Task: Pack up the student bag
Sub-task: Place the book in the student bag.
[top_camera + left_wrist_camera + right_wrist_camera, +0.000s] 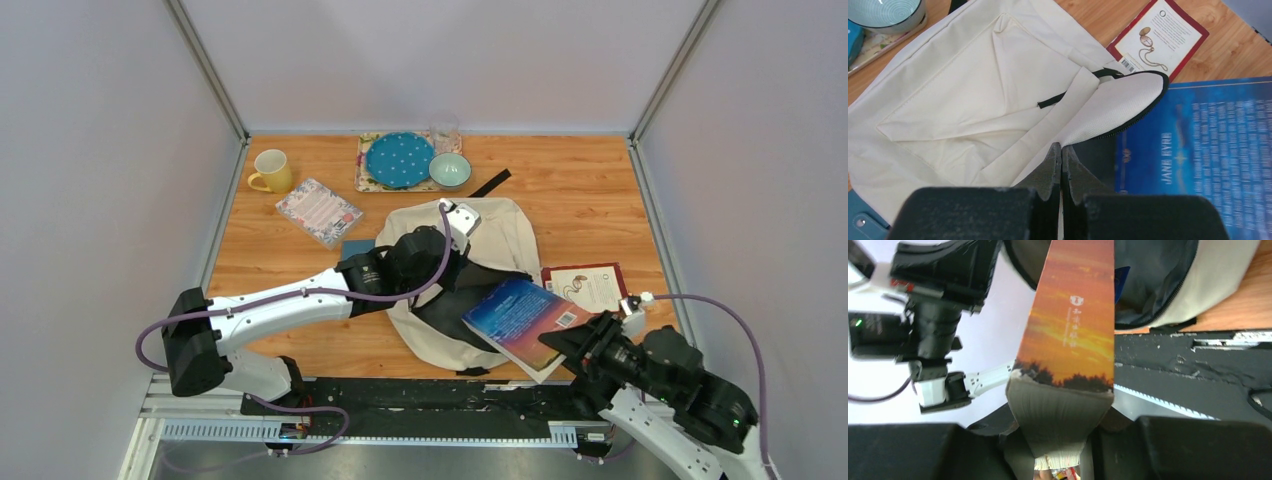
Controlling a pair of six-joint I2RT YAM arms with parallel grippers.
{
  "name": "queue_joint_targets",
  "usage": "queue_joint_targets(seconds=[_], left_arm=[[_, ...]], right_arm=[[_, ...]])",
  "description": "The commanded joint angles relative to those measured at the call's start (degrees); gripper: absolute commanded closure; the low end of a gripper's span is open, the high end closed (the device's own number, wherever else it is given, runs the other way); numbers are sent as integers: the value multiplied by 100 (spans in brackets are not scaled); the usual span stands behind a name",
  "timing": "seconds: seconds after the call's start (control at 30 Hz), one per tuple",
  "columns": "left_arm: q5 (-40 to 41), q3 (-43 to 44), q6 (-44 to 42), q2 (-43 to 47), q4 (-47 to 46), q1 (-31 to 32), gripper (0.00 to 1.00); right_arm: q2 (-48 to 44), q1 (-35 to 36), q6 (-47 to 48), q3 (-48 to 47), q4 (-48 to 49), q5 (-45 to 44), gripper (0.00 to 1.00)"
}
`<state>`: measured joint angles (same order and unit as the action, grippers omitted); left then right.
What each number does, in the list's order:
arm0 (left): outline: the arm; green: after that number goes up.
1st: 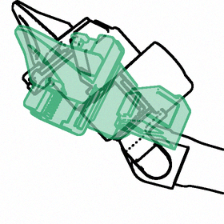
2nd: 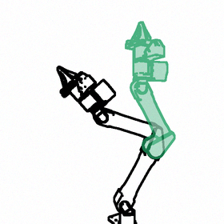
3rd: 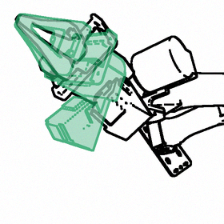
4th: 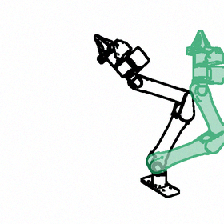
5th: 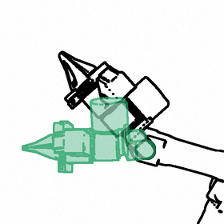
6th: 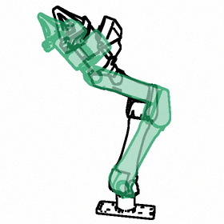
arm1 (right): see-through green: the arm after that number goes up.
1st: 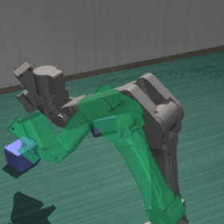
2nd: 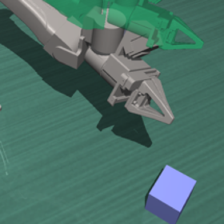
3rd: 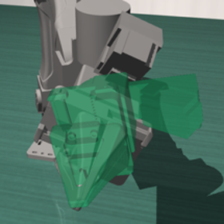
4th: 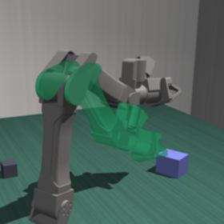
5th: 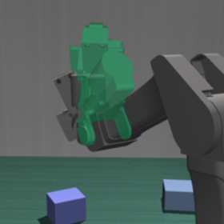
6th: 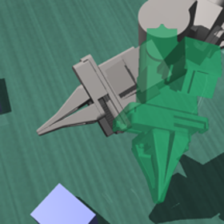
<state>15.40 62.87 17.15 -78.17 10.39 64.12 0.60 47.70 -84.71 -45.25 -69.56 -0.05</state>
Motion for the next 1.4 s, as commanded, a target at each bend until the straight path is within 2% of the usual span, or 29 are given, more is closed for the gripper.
queue_joint_targets(seconds=[0.0,0.03,0.13,0.27,0.43,0.6,0.87,1.1,1.37], left_arm=[[-379,322,184,223,-670,4,100],[-441,322,184,249,-670,4,100],[-608,287,201,373,-688,4,100],[-731,191,201,504,-792,4,100],[-863,146,236,575,-995,4,100],[-811,155,219,557,-1013,4,100],[-766,129,87,592,-1224,4,100],[-1459,84,43,557,-1540,13,100],[-1654,15,8,478,-1496,13,100]], right_arm=[[-341,2,-591,718,2559,-194,100],[-350,2,-608,1137,3275,-275,100],[-263,11,-881,1702,4262,-574,100],[-113,11,-731,1775,4328,-1004,100],[63,11,-1082,2046,4599,-892,100],[660,11,-1066,1863,4092,-180,100],[521,11,-776,1756,3247,-223,100],[124,11,-1013,2916,5090,-355,100],[669,11,-169,2697,5997,-767,100]])
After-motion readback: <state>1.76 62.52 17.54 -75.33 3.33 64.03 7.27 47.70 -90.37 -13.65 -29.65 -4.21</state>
